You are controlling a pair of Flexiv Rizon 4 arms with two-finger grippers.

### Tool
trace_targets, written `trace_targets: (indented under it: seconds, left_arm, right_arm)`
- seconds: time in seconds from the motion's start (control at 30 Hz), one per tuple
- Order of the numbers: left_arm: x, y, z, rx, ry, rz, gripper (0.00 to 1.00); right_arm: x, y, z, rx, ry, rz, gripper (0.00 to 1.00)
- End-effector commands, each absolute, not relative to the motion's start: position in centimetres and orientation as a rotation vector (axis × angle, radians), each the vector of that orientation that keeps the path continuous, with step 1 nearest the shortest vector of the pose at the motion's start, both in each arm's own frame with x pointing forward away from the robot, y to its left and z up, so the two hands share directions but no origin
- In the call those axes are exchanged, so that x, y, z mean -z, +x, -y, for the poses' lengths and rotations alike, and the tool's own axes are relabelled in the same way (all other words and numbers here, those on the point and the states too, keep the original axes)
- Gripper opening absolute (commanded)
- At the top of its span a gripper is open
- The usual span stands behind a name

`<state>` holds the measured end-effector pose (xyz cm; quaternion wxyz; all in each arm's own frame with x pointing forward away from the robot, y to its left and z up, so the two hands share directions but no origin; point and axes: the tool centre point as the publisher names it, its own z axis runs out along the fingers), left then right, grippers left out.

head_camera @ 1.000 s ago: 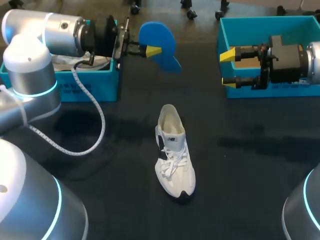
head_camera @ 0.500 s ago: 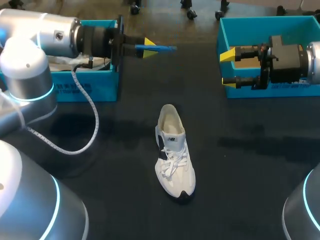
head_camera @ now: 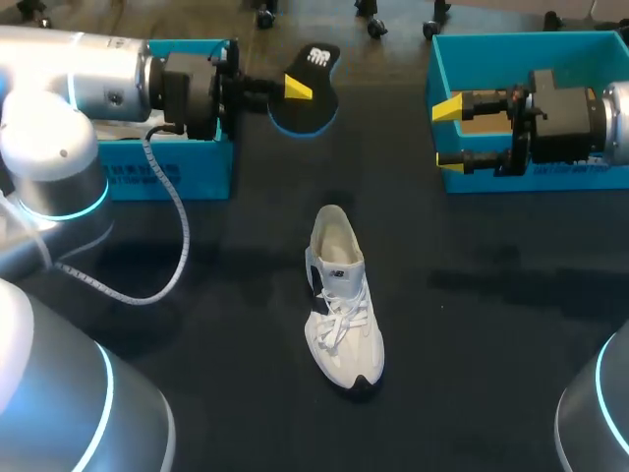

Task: Take the shoe out of the shoebox, open the shoe tongue, remove and reinsert the insole, then place the shoe into the shoebox

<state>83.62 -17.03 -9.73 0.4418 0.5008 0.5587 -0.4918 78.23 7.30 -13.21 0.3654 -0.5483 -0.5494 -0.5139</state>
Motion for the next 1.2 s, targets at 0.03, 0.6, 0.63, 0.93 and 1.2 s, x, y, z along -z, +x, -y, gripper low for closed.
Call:
trace_targets:
  seconds: [0.03,0.6,0.63,0.93,1.2]
  left_arm:
    - [9.9,82.9,17.0,1.031,1.286,-1.257,0.0]
    - [11.5,81.9,17.6,0.903,1.303,-1.17,0.0]
    - [11.7,81.7,17.7,0.898,1.293,-1.166,0.0]
    - [12.8,80.9,19.6,0.896,1.214,-1.184,0.0]
    - [13.0,80.6,21.4,0.895,1.213,-1.172,0.0]
  right_arm:
    - [13.2,78.3,-7.4,1.321,-1.413,1.413,1.0]
    - [13.2,78.3,-7.4,1.321,-1.413,1.413,1.0]
    - [13.2,78.3,-7.4,1.321,-1.413,1.413,1.0]
    - [13.2,78.4,-8.8,1.301,-1.376,1.432,1.0]
    - [13.0,78.0,-11.1,1.237,-1.355,1.481,1.0]
